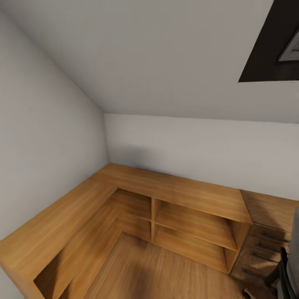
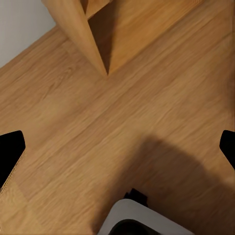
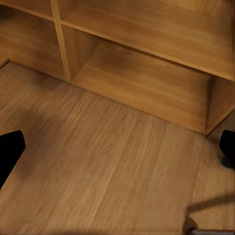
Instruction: In the bedroom, organize the workspace by keeping the computer under the desk, ensuring the monitor is on the desk, placing the keyboard on the desk next to the monitor, placing the mouse on the desk next to the keyboard, moving the folder from the swivel chair onto the desk next to the mouse, stacking the notebook on top of the folder with the pen on top of the notebook, and positioning the swivel chair next to the desk.
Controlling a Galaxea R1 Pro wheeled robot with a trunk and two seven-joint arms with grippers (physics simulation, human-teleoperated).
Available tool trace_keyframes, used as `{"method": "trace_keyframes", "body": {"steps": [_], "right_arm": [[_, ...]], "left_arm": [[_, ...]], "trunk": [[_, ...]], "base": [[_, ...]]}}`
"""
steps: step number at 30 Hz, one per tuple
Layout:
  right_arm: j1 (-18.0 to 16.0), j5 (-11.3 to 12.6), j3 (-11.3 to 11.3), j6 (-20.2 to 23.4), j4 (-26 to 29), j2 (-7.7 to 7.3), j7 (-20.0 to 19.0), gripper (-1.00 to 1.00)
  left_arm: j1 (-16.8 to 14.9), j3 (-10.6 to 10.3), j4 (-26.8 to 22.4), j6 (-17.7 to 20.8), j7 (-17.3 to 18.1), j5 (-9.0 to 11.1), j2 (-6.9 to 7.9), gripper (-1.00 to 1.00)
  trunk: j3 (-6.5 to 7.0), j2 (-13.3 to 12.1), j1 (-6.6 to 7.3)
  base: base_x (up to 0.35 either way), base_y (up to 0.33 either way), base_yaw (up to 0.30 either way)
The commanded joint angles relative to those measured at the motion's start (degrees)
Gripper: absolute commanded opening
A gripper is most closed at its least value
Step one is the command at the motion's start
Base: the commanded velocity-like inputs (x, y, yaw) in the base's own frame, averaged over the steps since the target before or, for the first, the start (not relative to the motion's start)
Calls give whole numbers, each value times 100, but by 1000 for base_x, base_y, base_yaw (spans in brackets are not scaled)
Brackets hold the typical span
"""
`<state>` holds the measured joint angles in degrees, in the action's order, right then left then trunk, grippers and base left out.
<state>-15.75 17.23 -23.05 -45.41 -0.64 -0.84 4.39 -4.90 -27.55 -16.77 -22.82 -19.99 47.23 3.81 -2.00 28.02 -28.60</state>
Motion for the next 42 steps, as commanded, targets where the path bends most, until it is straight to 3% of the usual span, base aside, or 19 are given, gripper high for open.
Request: {"method": "trace_keyframes", "body": {"steps": [1,13,16,21,42], "right_arm": [[-7,2,-50,-16,-7,0,45,100],[-7,-75,-59,-22,-7,-3,37,100],[-7,-261,-59,-20,-8,-4,43,100],[-7,-374,-59,-20,-8,-4,44,100],[-7,-398,-51,-20,-8,-4,44,100]], "left_arm": [[-3,-49,-10,-11,-40,32,6,100],[-3,-49,-10,-11,-40,32,5,100],[-3,-49,-10,-11,-40,32,3,100],[-3,-49,-10,-11,-40,32,5,100],[-3,-49,-10,-11,-40,32,6,100]], "trunk": [[-13,11,-4],[-15,11,-4],[-15,11,-4],[-15,11,-4],[-15,11,-4]], "base": [[94,290,-282],[61,166,-293],[3,14,-297],[90,148,-297],[195,200,-298]]}}
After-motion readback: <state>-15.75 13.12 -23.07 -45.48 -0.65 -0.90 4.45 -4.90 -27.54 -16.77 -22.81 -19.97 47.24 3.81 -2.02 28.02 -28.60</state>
